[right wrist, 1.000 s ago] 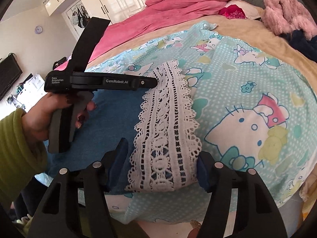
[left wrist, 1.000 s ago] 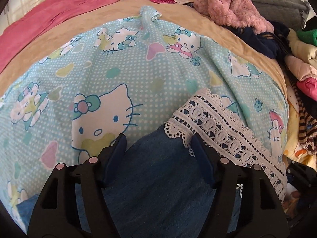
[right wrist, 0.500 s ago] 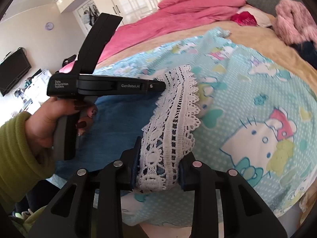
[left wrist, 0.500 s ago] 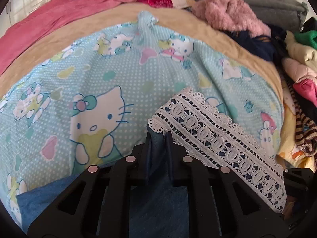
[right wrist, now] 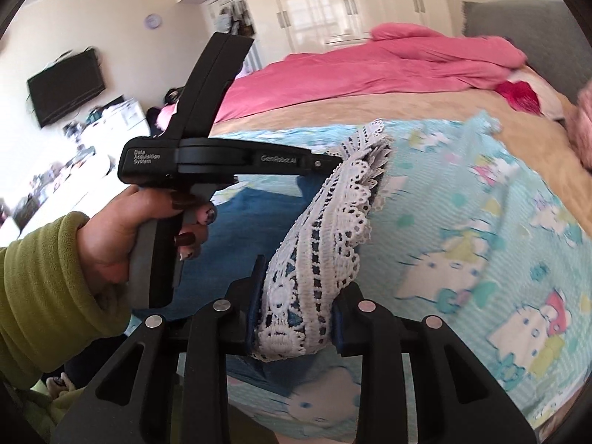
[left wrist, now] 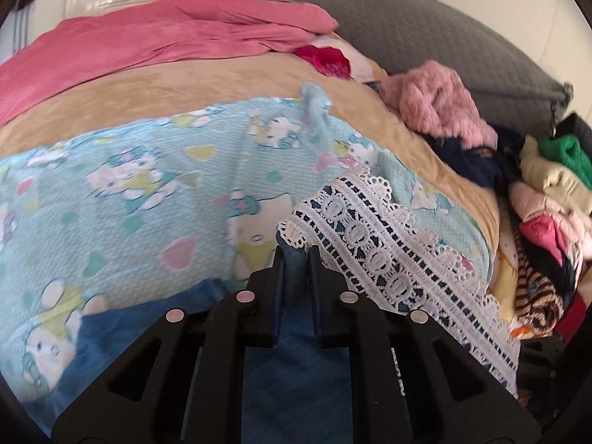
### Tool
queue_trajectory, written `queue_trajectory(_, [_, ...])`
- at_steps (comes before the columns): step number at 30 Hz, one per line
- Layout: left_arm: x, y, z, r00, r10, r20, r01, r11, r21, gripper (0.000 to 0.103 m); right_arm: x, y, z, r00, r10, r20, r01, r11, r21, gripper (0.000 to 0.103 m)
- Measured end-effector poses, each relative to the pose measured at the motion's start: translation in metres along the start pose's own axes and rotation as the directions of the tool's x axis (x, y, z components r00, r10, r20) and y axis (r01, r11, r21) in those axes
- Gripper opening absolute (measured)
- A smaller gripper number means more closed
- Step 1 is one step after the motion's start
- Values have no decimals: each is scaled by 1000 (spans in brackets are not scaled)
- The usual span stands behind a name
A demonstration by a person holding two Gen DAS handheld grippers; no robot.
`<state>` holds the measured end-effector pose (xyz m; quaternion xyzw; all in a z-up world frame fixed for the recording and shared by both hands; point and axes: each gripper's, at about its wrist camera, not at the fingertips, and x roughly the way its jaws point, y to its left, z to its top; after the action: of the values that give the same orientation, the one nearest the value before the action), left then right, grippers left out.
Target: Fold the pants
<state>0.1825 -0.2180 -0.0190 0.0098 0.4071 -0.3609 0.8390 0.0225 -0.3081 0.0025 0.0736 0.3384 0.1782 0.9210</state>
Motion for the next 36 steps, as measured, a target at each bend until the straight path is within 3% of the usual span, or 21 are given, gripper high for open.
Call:
queue_trajectory(9, [-30, 51, -22, 999, 39, 20, -36, 993, -110, 7, 40, 55, 2, 995, 42, -90, -52, 993, -103, 28])
queue_trajectory(22, [-103, 142, -70, 987, 118, 112, -68, 925, -373, 7, 89, 127, -25, 970, 63, -236, -126, 957, -261, 30])
queue_trajectory(29, [-114, 163, -89, 988, 103, 113, -40, 887, -459, 11, 70, 139, -25, 960, 141, -241, -210, 933, -291, 41])
queue_trajectory(32, [-114, 161, -90, 989, 87, 116, -25, 889, -457, 18, 55, 135, -23, 964, 151, -220, -213, 931, -297, 46])
queue_trajectory(36, [-110, 155, -89, 992, 57, 114, 2, 889, -458, 19, 37, 128, -27, 971, 126, -201, -189, 924, -333, 52])
